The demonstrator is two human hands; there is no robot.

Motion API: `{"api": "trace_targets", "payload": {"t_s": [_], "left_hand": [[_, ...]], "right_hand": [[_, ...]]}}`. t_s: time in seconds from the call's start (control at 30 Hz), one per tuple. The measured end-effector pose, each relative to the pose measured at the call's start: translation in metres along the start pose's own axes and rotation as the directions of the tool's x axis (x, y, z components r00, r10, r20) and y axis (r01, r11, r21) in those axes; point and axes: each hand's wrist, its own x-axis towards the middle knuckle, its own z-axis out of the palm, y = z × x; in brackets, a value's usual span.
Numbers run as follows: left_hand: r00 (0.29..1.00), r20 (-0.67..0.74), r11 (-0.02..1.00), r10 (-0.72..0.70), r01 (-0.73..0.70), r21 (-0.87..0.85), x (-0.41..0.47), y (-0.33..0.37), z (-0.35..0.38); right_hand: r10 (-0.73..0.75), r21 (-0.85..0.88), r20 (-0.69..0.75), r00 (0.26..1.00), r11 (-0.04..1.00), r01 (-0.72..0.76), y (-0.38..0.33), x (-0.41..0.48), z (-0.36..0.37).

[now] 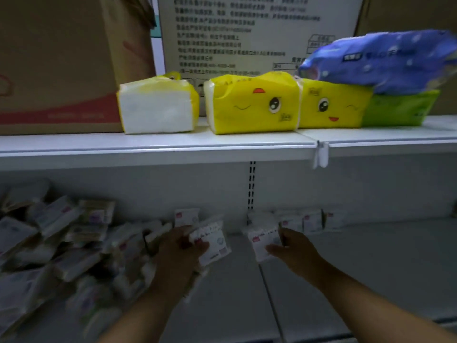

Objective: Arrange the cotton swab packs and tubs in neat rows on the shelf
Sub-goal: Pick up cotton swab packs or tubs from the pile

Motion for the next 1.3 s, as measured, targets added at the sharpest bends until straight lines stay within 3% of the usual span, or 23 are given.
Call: {"api": "trace_targets", "payload": {"t_s": [0.2, 0.4, 0.6, 0.77, 0.9, 1.07, 1.2, 1.23, 1.3], "left_hand": [[0.998, -0.024, 0.998, -0.057, 0.057, -0.015, 0.010, -0.033, 0.094], [0.999, -0.046, 0.997, -0.027, 0.030, 0.074, 0.031, -0.060, 0.150], [0.995, -0.102, 0.998, -0.021, 0.027, 0.062, 0.038, -0.075, 0.175], [0.999, 0.025, 0.967, 0.040, -0.045, 0.251, 0.042, -0.094, 0.177], [0.999, 0.017, 0.949, 0.028, -0.031, 0.313, 0.048, -0.101, 0.176], [0.998, 0.040, 0.957, 0.057, -0.066, 0.284, 0.039, -0.087, 0.171], [0.996, 0.087, 0.984, 0.003, -0.018, 0.178, 0.034, -0.071, 0.168], [0.998, 0.061, 0.989, -0.024, 0.015, 0.149, 0.033, -0.064, 0.166], [0.995, 0.003, 0.995, -0.100, 0.100, -0.029, 0.031, -0.047, 0.161]], "right_hand": [[0.084, -0.046, -0.051, 0.995, 0.995, -0.086, 0.066, 0.026, -0.034], [0.076, -0.096, -0.127, 0.989, 0.991, -0.089, 0.094, 0.060, -0.047], [-0.008, -0.241, -0.018, 1.000, 0.970, 0.004, 0.103, 0.078, -0.042], [-0.083, -0.313, -0.055, 0.995, 0.948, 0.062, 0.110, 0.081, -0.033], [-0.106, -0.358, -0.028, 0.994, 0.929, 0.089, 0.112, 0.085, -0.031], [-0.132, -0.176, -0.064, 0.989, 0.977, 0.119, 0.112, 0.078, -0.034], [-0.100, -0.020, -0.030, 0.995, 0.995, 0.099, 0.112, 0.062, -0.043], [-0.089, -0.017, -0.096, 0.991, 0.996, 0.087, 0.112, 0.058, -0.043], [-0.209, -0.041, -0.235, 0.949, 0.978, 0.205, 0.097, 0.050, -0.037]]}}
